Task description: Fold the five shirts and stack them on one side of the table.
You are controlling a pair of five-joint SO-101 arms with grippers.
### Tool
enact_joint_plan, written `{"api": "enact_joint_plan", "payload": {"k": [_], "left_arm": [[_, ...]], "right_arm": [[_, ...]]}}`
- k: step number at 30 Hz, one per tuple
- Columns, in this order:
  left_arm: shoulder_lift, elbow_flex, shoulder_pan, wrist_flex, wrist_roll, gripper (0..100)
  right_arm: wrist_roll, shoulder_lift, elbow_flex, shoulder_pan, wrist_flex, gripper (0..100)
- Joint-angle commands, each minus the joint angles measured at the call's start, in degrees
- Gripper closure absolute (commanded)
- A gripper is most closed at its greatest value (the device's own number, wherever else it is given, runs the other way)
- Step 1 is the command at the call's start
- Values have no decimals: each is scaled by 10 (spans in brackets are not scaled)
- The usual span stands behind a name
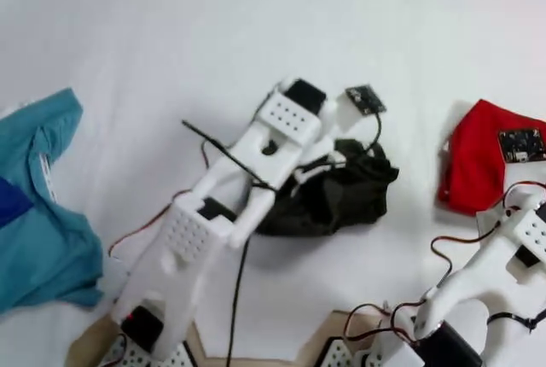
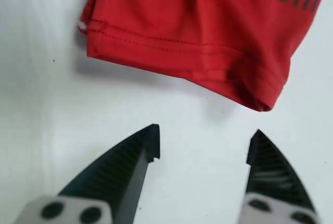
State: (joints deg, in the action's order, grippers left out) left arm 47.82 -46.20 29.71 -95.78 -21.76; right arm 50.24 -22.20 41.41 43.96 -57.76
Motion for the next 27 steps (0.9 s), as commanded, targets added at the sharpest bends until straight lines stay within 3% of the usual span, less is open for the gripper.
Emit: {"api": "enact_joint_plan", "payload": {"k": [1,6,11,17,27], "left_arm": [[-7,0,-17,9,-3,790],[-6,6,-15,-4,-2,790],[-6,7,36,-17,-3,792],[-10,1,103,-16,-2,983],[-69,-38,121,-62,-3,963]], "right_arm": [[5,-24,-6,3,6,715],[5,-24,-6,3,6,715],[5,-24,-7,3,6,715],[5,-24,-7,5,7,715],[4,-24,-17,47,37,715]]}}
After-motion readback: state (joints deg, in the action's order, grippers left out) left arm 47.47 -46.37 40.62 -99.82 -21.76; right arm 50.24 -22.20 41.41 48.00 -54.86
